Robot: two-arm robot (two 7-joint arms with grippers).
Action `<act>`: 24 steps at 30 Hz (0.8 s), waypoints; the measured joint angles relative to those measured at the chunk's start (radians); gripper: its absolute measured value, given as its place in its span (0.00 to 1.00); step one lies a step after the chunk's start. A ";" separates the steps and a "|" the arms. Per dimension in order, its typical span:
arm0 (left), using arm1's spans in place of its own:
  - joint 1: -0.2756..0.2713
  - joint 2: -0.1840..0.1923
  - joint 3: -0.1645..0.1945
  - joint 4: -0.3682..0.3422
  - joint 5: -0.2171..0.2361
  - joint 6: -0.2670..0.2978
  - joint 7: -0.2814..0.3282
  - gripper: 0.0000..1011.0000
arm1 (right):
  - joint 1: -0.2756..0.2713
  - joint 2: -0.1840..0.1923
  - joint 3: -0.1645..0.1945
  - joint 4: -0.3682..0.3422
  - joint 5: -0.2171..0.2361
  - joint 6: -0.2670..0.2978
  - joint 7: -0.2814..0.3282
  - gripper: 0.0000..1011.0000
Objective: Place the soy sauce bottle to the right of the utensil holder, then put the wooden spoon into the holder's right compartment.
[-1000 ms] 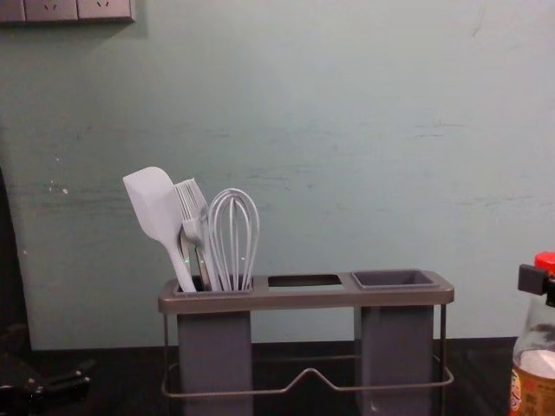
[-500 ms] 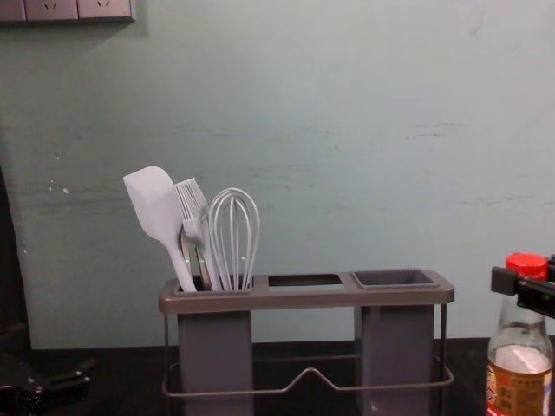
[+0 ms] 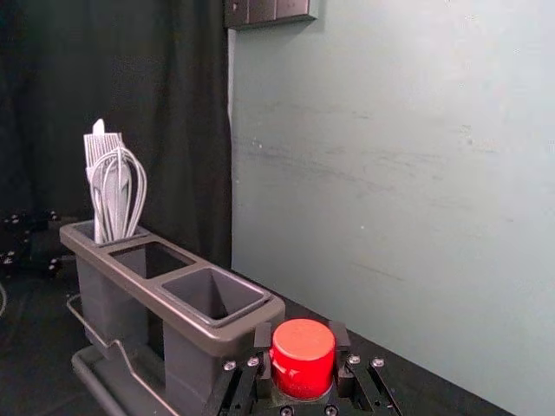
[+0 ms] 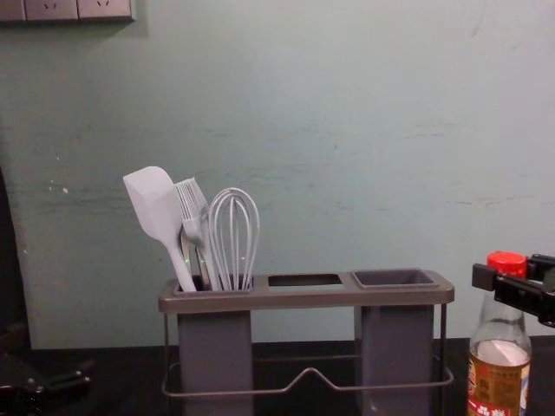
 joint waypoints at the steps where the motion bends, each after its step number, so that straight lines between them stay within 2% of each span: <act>1: 0.000 0.000 0.000 0.000 0.000 0.000 0.000 0.99 | 0.001 -0.001 0.000 0.001 0.000 0.001 -0.001 0.39; 24: 0.000 0.000 0.000 0.000 0.000 0.000 0.000 0.99 | 0.024 -0.026 -0.016 0.030 -0.012 0.014 -0.021 0.39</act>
